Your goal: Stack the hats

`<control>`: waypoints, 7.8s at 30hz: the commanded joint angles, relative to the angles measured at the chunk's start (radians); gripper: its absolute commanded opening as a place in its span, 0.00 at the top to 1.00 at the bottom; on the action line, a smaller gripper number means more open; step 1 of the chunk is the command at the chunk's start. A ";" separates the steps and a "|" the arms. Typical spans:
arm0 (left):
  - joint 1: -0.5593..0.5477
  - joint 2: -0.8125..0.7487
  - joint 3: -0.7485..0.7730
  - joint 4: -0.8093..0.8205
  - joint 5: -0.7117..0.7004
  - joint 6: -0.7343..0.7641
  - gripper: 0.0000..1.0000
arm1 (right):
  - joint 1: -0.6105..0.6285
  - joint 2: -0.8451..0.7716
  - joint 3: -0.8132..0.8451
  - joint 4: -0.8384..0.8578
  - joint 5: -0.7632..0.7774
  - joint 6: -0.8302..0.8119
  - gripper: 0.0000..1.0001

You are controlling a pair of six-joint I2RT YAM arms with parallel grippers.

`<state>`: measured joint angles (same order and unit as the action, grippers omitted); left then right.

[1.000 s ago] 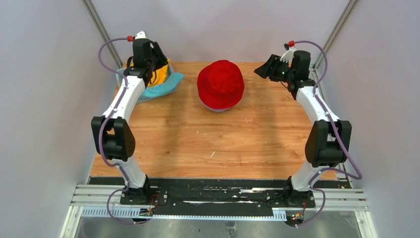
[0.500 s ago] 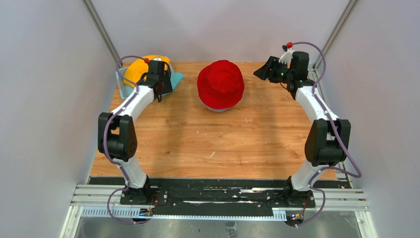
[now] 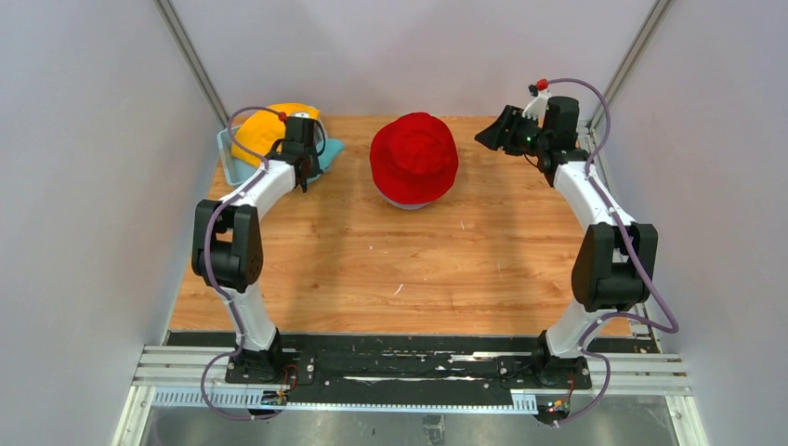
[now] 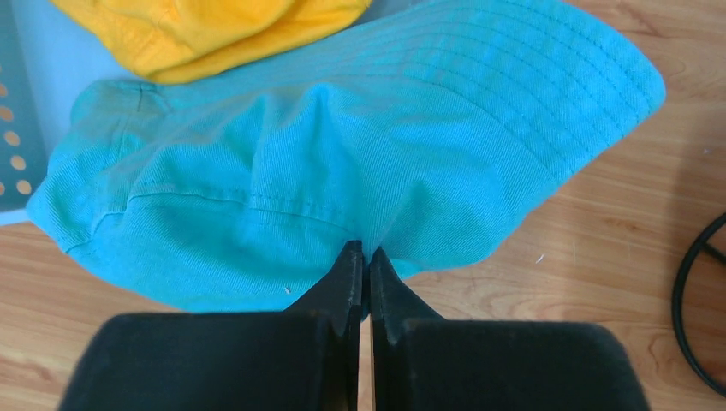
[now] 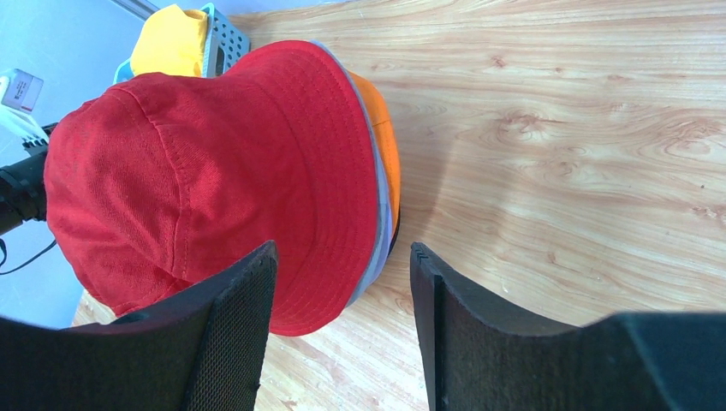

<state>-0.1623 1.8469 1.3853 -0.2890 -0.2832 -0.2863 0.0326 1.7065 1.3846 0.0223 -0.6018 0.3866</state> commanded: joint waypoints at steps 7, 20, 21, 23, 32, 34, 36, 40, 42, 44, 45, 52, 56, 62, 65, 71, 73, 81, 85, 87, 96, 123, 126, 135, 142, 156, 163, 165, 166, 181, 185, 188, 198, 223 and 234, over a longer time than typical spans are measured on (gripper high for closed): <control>-0.013 -0.212 0.134 0.006 0.005 0.010 1.00 | 0.017 -0.023 0.024 -0.011 -0.011 -0.020 0.44; -0.011 -0.330 0.488 -0.078 0.494 -0.126 1.00 | 0.039 -0.081 0.010 0.238 -0.250 0.020 0.46; -0.011 -0.328 0.498 -0.073 0.533 -0.147 1.00 | 0.043 -0.077 0.010 0.285 -0.281 0.047 0.46; -0.011 -0.329 0.504 -0.054 0.608 -0.198 1.00 | 0.051 -0.059 0.021 0.378 -0.349 0.108 0.46; -0.011 -0.356 0.425 0.142 0.775 -0.482 1.00 | 0.174 0.053 0.114 0.687 -0.493 0.295 0.46; -0.011 -0.352 0.418 0.177 0.798 -0.541 1.00 | 0.198 0.088 0.142 0.735 -0.504 0.326 0.46; -0.011 -0.344 0.410 0.224 0.836 -0.612 1.00 | 0.216 0.124 0.172 0.793 -0.520 0.380 0.46; -0.012 -0.336 0.389 0.313 0.875 -0.703 1.00 | 0.239 0.207 0.233 0.947 -0.538 0.516 0.45; -0.013 -0.336 0.388 0.319 0.876 -0.716 1.00 | 0.246 0.248 0.267 1.013 -0.539 0.577 0.45; -0.012 -0.336 0.387 0.335 0.882 -0.734 1.00 | 0.253 0.286 0.294 1.076 -0.537 0.635 0.45; -0.012 -0.335 0.386 0.343 0.888 -0.743 1.00 | 0.255 0.310 0.306 1.104 -0.535 0.660 0.45; -0.013 -0.335 0.367 0.374 0.896 -0.777 1.00 | 0.284 0.391 0.398 1.183 -0.544 0.741 0.45; -0.013 -0.334 0.344 0.389 0.898 -0.791 1.00 | 0.299 0.406 0.428 1.201 -0.548 0.755 0.45; -0.013 -0.329 0.317 0.400 0.888 -0.791 1.00 | 0.314 0.420 0.461 1.207 -0.551 0.774 0.65; -0.012 -0.322 0.303 0.403 0.878 -0.791 1.00 | 0.316 0.424 0.469 1.206 -0.549 0.791 0.97; 0.024 -0.266 0.358 0.302 0.787 -0.723 1.00 | 0.316 0.420 0.486 1.176 -0.511 0.866 0.99; 0.038 -0.237 0.398 0.249 0.742 -0.684 1.00 | 0.317 0.423 0.502 1.158 -0.484 0.899 1.00; 0.077 -0.044 0.582 0.084 0.651 -0.626 1.00 | 0.339 0.509 0.699 0.896 -0.429 0.939 1.00; 0.083 0.057 0.642 0.071 0.669 -0.647 1.00 | 0.362 0.546 0.774 0.714 -0.402 0.883 0.99; 0.083 0.099 0.677 0.056 0.673 -0.646 1.00 | 0.371 0.553 0.789 0.644 -0.394 0.845 1.00; 0.083 0.213 0.761 -0.023 0.662 -0.611 1.00 | 0.378 0.550 0.730 0.554 -0.371 0.785 0.99; -0.058 0.225 0.849 -0.079 0.673 -0.586 1.00 | 0.195 0.117 0.138 0.588 -0.368 0.692 0.99; -0.085 0.233 0.862 -0.084 0.679 -0.579 0.97 | 0.153 0.079 0.069 0.580 -0.370 0.683 0.99; -0.097 0.194 0.809 -0.115 0.622 -0.496 0.47 | 0.033 0.058 -0.065 0.507 -0.398 0.615 0.99; -0.058 0.080 0.668 -0.064 0.551 -0.442 0.42 | 0.016 0.095 -0.081 0.457 -0.412 0.581 0.99; -0.039 -0.096 0.132 0.311 0.591 -0.497 0.42 | 0.048 0.264 -0.108 0.444 -0.407 0.506 0.99; -0.039 -0.095 -0.017 0.508 0.662 -0.583 0.42 | 0.080 0.271 -0.090 0.415 -0.413 0.475 0.99; -0.040 -0.089 -0.043 0.567 0.702 -0.620 0.42 | 0.083 0.271 -0.083 0.405 -0.412 0.471 0.99; -0.040 -0.087 -0.049 0.576 0.715 -0.628 0.42 | 0.084 0.271 -0.080 0.404 -0.413 0.470 0.99; -0.041 -0.041 -0.103 0.634 0.809 -0.682 0.43 | 0.087 0.270 -0.064 0.402 -0.417 0.468 0.99; -0.041 -0.037 -0.123 0.671 0.825 -0.702 0.43 | 0.087 0.270 -0.065 0.406 -0.418 0.468 1.00; -0.042 -0.026 -0.146 0.723 0.843 -0.737 0.43 | 0.087 0.270 -0.065 0.408 -0.421 0.468 1.00; -0.049 0.038 -0.227 1.029 0.890 -0.942 0.53 | 0.086 0.293 -0.063 0.423 -0.423 0.471 0.99; 0.000 0.132 -0.504 1.136 0.693 -0.969 1.00 | 0.083 0.457 -0.030 0.333 -0.387 0.384 0.99; 0.000 0.150 -0.389 1.044 0.700 -0.942 1.00 | 0.100 0.493 -0.051 0.161 -0.333 0.311 1.00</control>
<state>-0.1806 1.9388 0.9894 0.9173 0.4561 -1.2903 0.1009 2.0914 1.3769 0.4454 -1.0603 0.8276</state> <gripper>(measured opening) 0.019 0.011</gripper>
